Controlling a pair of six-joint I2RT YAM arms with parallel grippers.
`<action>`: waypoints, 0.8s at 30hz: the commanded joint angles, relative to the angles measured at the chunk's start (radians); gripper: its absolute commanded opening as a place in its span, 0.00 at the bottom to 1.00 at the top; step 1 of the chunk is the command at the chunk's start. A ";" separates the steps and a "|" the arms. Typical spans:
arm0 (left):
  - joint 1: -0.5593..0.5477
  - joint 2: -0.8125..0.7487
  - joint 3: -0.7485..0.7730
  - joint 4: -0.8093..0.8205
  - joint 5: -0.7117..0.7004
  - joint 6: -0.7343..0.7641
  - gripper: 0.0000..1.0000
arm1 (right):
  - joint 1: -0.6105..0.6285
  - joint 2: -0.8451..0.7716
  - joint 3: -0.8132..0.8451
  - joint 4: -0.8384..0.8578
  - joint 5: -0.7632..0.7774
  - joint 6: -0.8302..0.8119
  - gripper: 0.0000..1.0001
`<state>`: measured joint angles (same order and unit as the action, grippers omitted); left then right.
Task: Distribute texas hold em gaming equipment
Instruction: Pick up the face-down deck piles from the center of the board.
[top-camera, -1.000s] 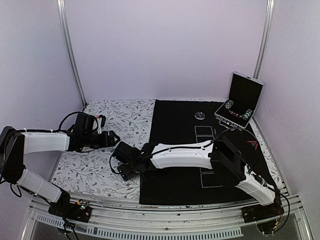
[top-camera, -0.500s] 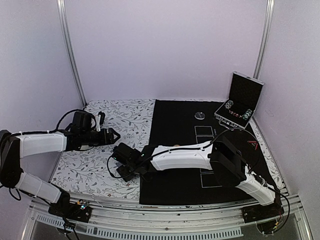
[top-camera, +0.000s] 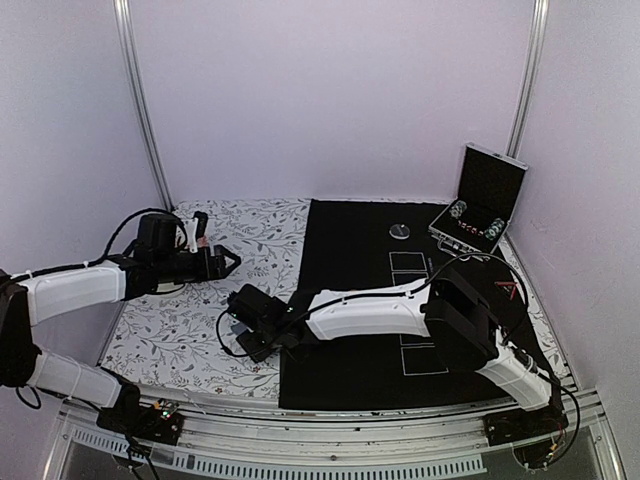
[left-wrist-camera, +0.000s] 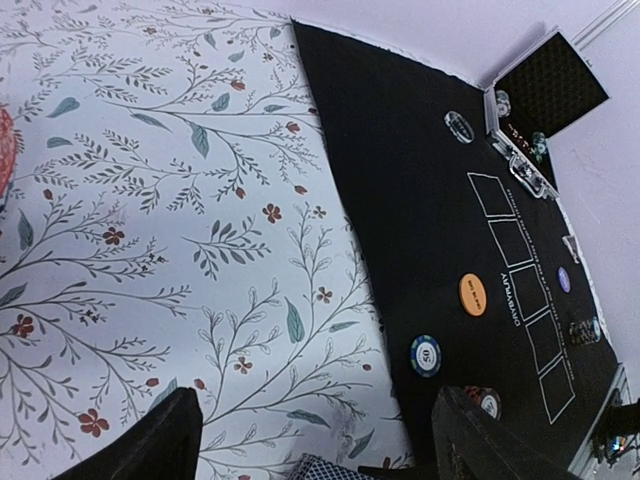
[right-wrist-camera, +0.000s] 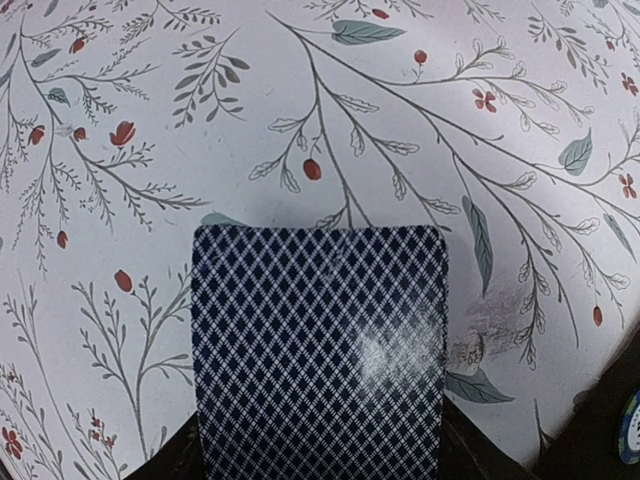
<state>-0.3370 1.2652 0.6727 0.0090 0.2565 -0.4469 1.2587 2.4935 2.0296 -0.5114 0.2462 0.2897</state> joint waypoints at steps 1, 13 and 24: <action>0.013 -0.017 0.035 -0.023 0.046 0.021 0.82 | -0.010 0.045 -0.047 -0.105 -0.032 -0.022 0.58; 0.014 -0.064 0.136 -0.152 0.144 0.115 0.82 | -0.007 -0.054 -0.115 -0.041 -0.083 -0.140 0.44; 0.014 -0.155 0.202 -0.241 0.225 0.264 0.85 | -0.004 -0.311 -0.289 0.072 -0.186 -0.359 0.41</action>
<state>-0.3351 1.1355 0.8486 -0.1982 0.4225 -0.2523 1.2556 2.2845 1.7588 -0.4511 0.1123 0.0353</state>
